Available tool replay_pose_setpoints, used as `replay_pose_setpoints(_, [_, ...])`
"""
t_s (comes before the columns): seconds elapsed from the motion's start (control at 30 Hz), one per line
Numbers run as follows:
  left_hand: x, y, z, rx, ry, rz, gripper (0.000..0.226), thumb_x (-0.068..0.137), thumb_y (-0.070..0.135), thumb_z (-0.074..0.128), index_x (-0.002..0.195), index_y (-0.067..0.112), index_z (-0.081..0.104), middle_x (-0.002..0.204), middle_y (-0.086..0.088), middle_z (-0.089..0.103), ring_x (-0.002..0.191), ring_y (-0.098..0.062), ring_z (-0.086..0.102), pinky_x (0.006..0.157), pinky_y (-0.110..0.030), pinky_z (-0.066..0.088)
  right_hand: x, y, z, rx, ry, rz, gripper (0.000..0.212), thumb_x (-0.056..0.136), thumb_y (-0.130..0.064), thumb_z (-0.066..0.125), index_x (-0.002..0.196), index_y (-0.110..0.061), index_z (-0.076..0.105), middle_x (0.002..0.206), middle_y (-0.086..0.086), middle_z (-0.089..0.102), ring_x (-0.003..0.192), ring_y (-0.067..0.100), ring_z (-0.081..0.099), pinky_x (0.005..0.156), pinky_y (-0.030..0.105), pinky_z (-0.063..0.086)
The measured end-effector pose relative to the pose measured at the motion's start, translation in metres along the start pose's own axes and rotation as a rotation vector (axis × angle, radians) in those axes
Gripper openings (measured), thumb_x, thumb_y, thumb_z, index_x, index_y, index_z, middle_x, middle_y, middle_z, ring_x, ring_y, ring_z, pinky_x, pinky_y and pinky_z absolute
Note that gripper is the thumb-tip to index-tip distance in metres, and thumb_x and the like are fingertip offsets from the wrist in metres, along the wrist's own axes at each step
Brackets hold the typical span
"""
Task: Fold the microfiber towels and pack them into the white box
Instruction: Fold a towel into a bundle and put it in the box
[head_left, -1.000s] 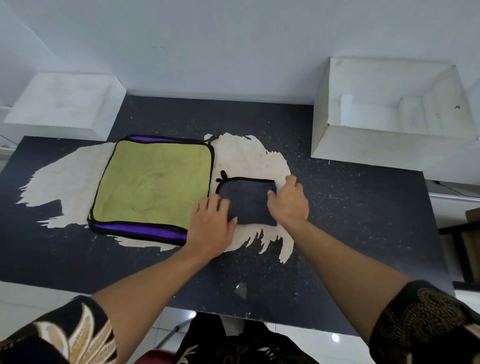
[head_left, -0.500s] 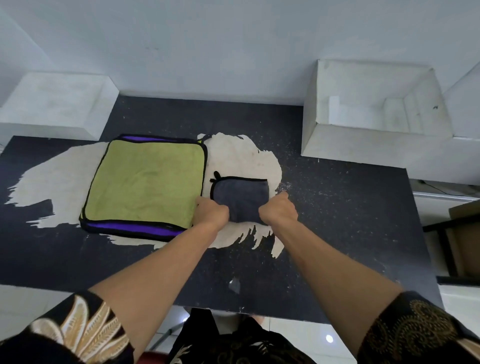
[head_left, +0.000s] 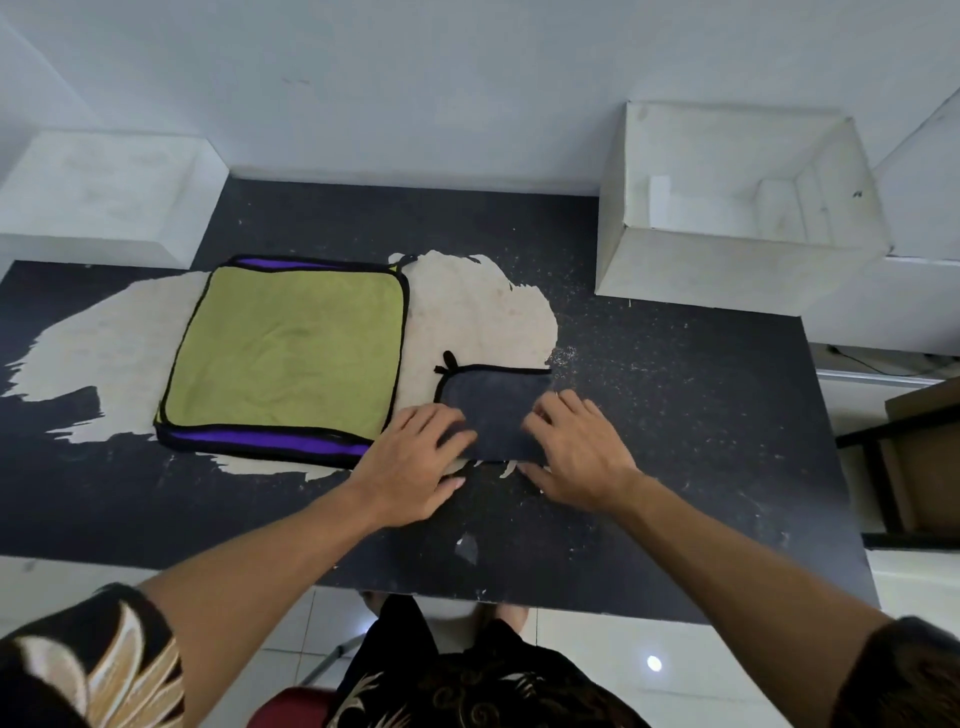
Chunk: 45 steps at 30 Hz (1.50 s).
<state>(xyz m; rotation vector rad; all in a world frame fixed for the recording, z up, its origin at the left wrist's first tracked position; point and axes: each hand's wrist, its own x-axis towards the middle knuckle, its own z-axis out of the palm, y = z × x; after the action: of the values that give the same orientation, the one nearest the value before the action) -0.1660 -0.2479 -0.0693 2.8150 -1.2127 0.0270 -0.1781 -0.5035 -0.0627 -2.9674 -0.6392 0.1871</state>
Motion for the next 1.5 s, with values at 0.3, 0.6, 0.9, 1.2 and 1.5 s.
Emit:
replay_pose_setpoints(0.3, [0.013,-0.007,0.009,0.095,-0.095,0.009,0.046,0.072,0.015,0.068,0.117,0.004,0.067,0.107,-0.011,0.061,0.096,-0.029,0.056,0.087,-0.041,0.05,-0.003,-0.01,0.016,-0.127,0.066,0.002,0.016,0.076,-0.01,0.06,0.092,-0.011,0.057,0.088,0.009,0.056,0.077,0.03,0.053,0.064,0.04,0.046])
replay_pose_setpoints(0.6, [0.012,-0.01,0.015,-0.05,-0.009,-0.105,0.031,0.073,0.013,0.064,0.102,0.006,0.07,0.098,-0.006,0.062,0.091,-0.025,0.056,0.083,-0.04,0.051,-0.002,0.004,0.026,0.087,0.126,0.08,0.017,0.08,-0.012,0.045,0.087,-0.012,0.06,0.09,0.004,0.058,0.08,0.025,0.049,0.071,0.037,0.048])
replay_pose_setpoints(0.9, [0.016,-0.029,0.01,-0.235,-0.012,-0.111,0.033,0.076,0.028,0.053,0.101,0.013,0.069,0.098,0.003,0.058,0.099,-0.019,0.047,0.087,-0.038,0.048,0.004,0.007,0.015,0.297,0.095,0.18,0.02,0.074,-0.011,0.067,0.091,-0.015,0.059,0.099,-0.001,0.054,0.088,0.021,0.049,0.067,0.031,0.046])
replay_pose_setpoints(1.2, [0.051,-0.031,-0.007,-0.788,0.028,-0.589,0.04,0.096,0.041,0.056,0.13,0.023,0.048,0.107,0.002,0.066,0.097,-0.019,0.063,0.087,-0.04,0.051,0.026,0.016,0.004,0.674,0.119,0.522,0.017,0.094,-0.026,0.058,0.109,-0.024,0.051,0.093,-0.001,0.066,0.086,0.021,0.059,0.072,0.035,0.047])
replay_pose_setpoints(1.5, [0.072,-0.034,-0.006,-0.801,0.133,-0.752,0.033,0.096,0.026,0.062,0.127,0.016,0.056,0.109,0.003,0.059,0.108,-0.019,0.058,0.081,-0.021,0.037,0.046,0.011,-0.004,0.738,0.195,0.695,0.018,0.099,-0.023,0.055,0.115,-0.016,0.055,0.106,0.003,0.07,0.098,0.025,0.063,0.083,0.036,0.049])
